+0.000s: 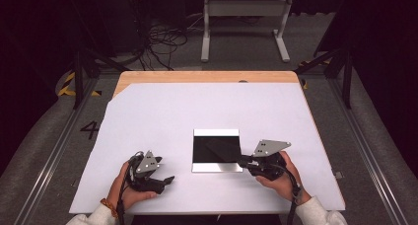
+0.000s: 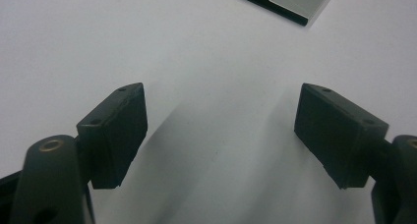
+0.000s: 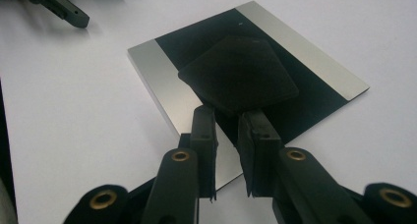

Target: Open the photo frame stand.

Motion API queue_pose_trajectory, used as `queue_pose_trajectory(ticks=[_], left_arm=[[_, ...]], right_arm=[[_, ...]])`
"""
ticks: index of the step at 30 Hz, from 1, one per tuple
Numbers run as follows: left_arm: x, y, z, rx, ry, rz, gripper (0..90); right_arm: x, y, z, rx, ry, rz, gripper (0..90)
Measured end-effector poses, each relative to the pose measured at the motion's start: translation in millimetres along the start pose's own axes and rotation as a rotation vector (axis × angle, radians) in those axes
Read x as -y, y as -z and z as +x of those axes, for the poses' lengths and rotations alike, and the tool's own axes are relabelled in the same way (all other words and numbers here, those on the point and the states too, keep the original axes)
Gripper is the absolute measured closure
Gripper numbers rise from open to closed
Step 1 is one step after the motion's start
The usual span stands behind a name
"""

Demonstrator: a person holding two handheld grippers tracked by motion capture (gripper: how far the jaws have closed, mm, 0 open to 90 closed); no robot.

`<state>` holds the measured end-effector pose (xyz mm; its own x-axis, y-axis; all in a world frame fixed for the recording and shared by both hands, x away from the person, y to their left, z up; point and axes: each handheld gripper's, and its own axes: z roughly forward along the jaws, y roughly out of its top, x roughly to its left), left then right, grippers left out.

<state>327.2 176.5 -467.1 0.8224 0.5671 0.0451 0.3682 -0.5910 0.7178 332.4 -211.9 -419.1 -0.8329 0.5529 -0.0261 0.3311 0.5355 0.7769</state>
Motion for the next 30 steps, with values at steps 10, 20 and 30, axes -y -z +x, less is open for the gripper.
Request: queue_pose_trajectory(ticks=[10, 20, 30], left_arm=[[-0.2, 0.1, -0.1, 0.003, -0.001, 0.000, 21.2], [-0.6, -0.8, -1.3, 0.014, -0.005, -0.001, 21.1], [-0.6, -0.9, -1.1, 0.017, -0.006, 0.000, 21.1]], right_arm=[[-3.6, 1.2, 1.9, 0.017, -0.002, -0.030, 77.6], [-6.4, 1.2, 3.0, 0.026, -0.006, -0.052, 77.1], [-8.6, 1.4, 4.1, 0.035, -0.004, -0.064, 77.4]])
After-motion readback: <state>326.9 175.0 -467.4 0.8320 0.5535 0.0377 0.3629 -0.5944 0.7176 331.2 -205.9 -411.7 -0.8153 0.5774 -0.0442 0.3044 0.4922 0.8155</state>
